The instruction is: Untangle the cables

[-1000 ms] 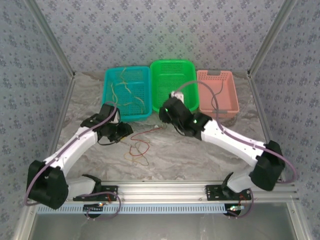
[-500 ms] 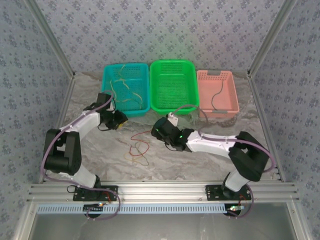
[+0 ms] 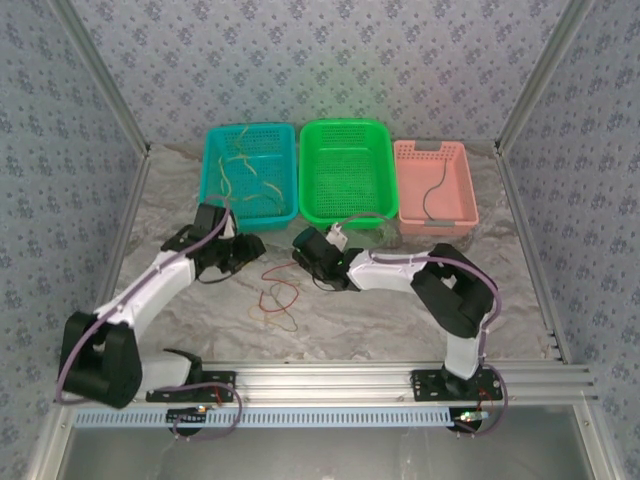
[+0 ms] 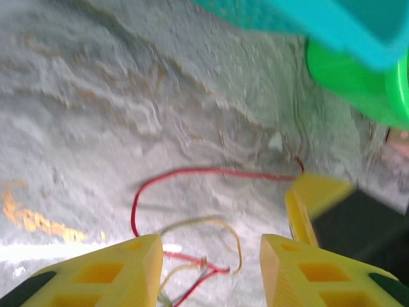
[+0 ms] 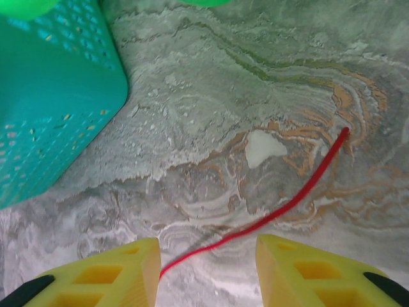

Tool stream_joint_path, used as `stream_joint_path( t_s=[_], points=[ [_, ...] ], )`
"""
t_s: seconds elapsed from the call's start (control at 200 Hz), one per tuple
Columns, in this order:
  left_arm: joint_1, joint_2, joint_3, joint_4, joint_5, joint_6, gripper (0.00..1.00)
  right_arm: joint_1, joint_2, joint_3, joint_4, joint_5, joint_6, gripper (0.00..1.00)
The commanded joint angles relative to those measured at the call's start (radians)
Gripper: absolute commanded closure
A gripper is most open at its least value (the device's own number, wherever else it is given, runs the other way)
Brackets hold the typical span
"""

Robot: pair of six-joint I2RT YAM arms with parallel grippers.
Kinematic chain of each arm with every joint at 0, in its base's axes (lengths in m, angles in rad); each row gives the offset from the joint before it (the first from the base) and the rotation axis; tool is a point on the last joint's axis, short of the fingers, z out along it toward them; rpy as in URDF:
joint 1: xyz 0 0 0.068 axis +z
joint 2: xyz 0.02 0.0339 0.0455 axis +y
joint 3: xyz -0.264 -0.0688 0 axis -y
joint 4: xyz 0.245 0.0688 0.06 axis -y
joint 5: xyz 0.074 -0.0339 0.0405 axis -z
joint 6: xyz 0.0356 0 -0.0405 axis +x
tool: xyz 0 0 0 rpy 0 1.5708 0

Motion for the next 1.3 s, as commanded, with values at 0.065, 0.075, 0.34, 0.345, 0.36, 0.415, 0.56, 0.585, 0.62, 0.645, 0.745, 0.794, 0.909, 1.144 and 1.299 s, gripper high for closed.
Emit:
stream_joint_path(
  t_s=[0.065,0.075,0.34,0.345,0.36,0.415,0.56,0.585,0.62,0.645,0.745,0.794,0.909,1.144,1.299],
  points=[
    [-0.094,-0.150,-0.061,-0.041,-0.093,-0.100,0.54,-0.003,0.051,0.052,-0.053,0.038,0.098,0.57],
    [-0.101,-0.156,-0.065,-0.042,-0.097,-0.104,0.54,-0.004,0.053,0.055,-0.059,0.040,0.101,0.57],
    [-0.202,-0.230,-0.117,-0.068,-0.140,-0.144,0.54,0.008,0.091,0.076,-0.151,0.080,0.174,0.62],
    [-0.204,-0.231,-0.117,-0.067,-0.140,-0.144,0.54,0.009,0.090,0.074,-0.150,0.082,0.175,0.62],
    [-0.207,-0.233,-0.121,-0.067,-0.142,-0.146,0.54,0.012,0.087,0.070,-0.147,0.088,0.177,0.62],
    [-0.217,-0.238,-0.132,-0.061,-0.147,-0.153,0.53,0.018,0.088,0.067,-0.145,0.101,0.180,0.61],
    [-0.251,-0.249,-0.149,-0.052,-0.172,-0.166,0.54,0.010,0.138,0.100,-0.163,0.102,0.176,0.65],
    [-0.254,-0.250,-0.151,-0.052,-0.173,-0.167,0.54,0.009,0.147,0.100,-0.158,0.103,0.175,0.67],
    [-0.256,-0.249,-0.152,-0.053,-0.171,-0.166,0.54,0.006,0.158,0.101,-0.134,0.100,0.168,0.70],
    [-0.259,-0.249,-0.153,-0.055,-0.170,-0.165,0.54,0.003,0.163,0.101,-0.113,0.098,0.162,0.73],
    [-0.263,-0.241,-0.166,-0.049,-0.163,-0.163,0.52,-0.001,0.169,0.089,-0.055,0.105,0.144,0.93],
    [-0.266,-0.233,-0.173,-0.041,-0.159,-0.165,0.51,-0.001,0.155,0.071,-0.026,0.115,0.130,1.00],
    [-0.280,-0.219,-0.185,-0.009,-0.154,-0.170,0.50,0.024,0.062,0.024,0.008,0.166,0.095,1.00],
    [-0.336,-0.154,-0.179,0.059,-0.156,-0.151,0.57,0.068,-0.149,-0.025,0.000,0.258,0.018,1.00],
    [-0.362,-0.139,-0.178,0.065,-0.195,-0.157,0.72,0.059,-0.242,-0.050,0.020,0.250,-0.012,1.00]
  ],
)
